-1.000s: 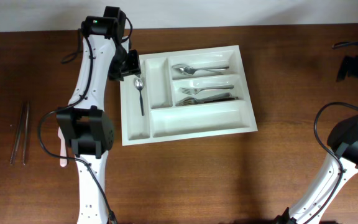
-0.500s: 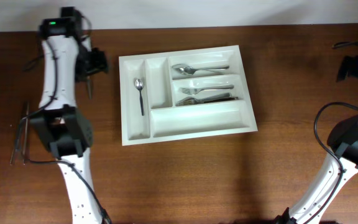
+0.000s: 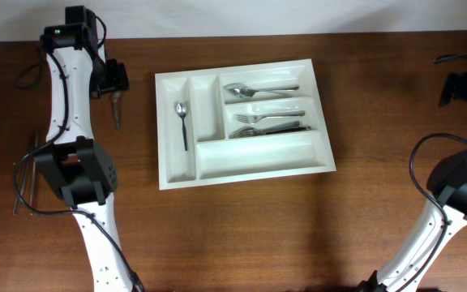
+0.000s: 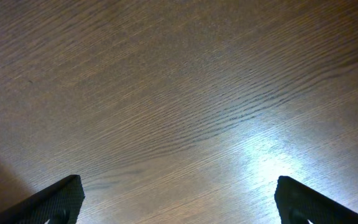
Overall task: Pack container
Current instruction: 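Release the spoon and move the left gripper back to the remaining spoon, then lower the left gripper and grasp the second spoon's handle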
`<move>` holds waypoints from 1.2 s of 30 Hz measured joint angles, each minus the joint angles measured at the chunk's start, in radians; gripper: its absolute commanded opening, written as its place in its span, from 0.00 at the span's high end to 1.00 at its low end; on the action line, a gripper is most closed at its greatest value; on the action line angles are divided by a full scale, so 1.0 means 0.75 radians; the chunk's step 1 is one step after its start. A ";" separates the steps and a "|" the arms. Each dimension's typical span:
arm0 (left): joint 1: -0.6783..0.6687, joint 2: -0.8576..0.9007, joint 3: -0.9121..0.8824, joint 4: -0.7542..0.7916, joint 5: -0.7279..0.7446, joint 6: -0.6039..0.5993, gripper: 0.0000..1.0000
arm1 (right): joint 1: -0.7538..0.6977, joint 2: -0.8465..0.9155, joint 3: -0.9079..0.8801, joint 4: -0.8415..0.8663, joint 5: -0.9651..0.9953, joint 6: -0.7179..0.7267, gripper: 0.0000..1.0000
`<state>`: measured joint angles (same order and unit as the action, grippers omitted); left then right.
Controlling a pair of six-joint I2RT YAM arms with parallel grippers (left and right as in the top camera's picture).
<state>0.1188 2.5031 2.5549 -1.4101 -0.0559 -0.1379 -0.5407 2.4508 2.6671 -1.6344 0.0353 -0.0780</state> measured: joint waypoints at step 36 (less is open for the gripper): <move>0.002 0.264 0.007 0.153 -0.011 0.010 0.17 | 0.000 0.000 0.000 0.000 0.000 -0.001 0.01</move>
<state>0.1200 2.7014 2.5603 -1.2957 -0.0643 -0.1307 -0.5407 2.4508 2.6671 -1.6344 0.0353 -0.0784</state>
